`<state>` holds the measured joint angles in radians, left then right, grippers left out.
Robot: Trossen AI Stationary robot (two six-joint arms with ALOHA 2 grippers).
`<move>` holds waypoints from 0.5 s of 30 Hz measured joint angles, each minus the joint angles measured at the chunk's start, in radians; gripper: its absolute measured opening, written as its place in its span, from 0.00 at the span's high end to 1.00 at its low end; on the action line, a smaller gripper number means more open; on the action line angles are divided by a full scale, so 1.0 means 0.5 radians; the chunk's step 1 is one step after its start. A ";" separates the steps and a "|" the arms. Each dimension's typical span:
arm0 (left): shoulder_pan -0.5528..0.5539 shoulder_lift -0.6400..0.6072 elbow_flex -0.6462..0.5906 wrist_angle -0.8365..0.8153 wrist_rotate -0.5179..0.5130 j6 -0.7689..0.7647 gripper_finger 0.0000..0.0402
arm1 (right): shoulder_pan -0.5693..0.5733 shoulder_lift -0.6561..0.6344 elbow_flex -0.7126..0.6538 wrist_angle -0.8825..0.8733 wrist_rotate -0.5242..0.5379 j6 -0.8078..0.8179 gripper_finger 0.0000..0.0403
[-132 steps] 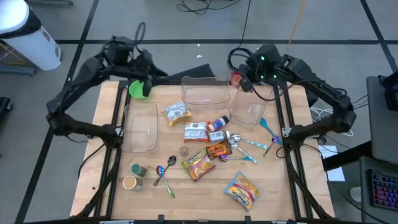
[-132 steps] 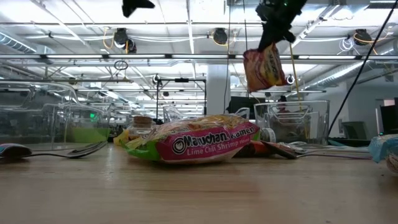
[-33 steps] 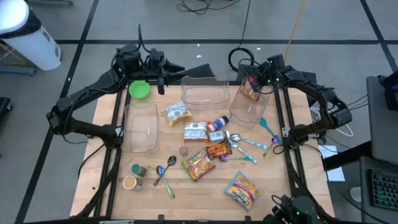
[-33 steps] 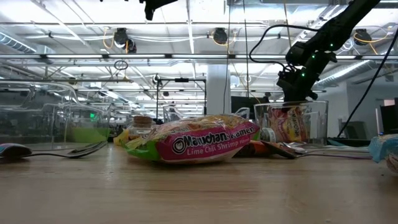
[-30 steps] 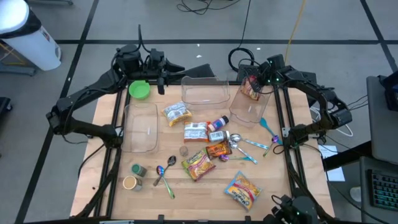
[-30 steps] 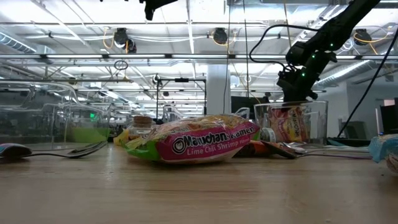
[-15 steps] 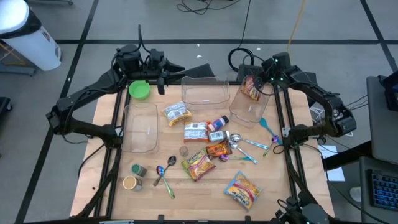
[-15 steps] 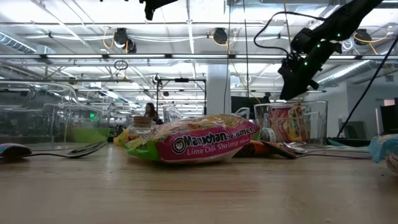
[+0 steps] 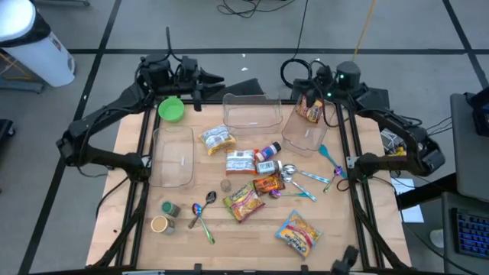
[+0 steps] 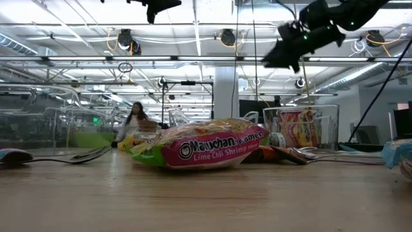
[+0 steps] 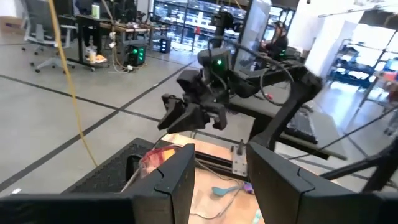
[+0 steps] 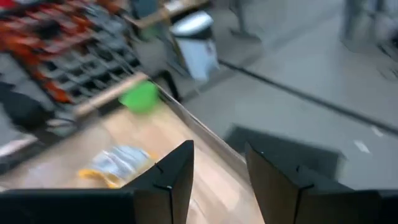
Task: Pick & Place Food Item
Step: Put the green spice bottle into the middle transparent bin
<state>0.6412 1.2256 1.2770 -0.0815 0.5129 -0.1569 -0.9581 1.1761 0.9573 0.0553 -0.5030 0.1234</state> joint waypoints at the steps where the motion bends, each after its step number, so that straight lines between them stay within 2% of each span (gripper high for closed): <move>1: 0.009 -0.022 0.000 0.004 0.024 -0.008 0.62 | 0.064 -0.002 0.000 0.080 0.000 0.007 0.65; 8: 0.021 -0.184 0.002 -0.111 0.041 0.014 0.62 | 0.529 0.002 0.000 0.455 0.021 0.021 0.66; 15: 0.020 -0.400 0.003 -0.550 -0.071 0.111 0.62 | 0.913 0.008 0.000 0.465 0.223 -0.005 0.66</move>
<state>0.6514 1.0256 1.2783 -0.3563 0.4775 -0.1013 -0.5017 1.1799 0.9573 0.2878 -0.3914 0.1209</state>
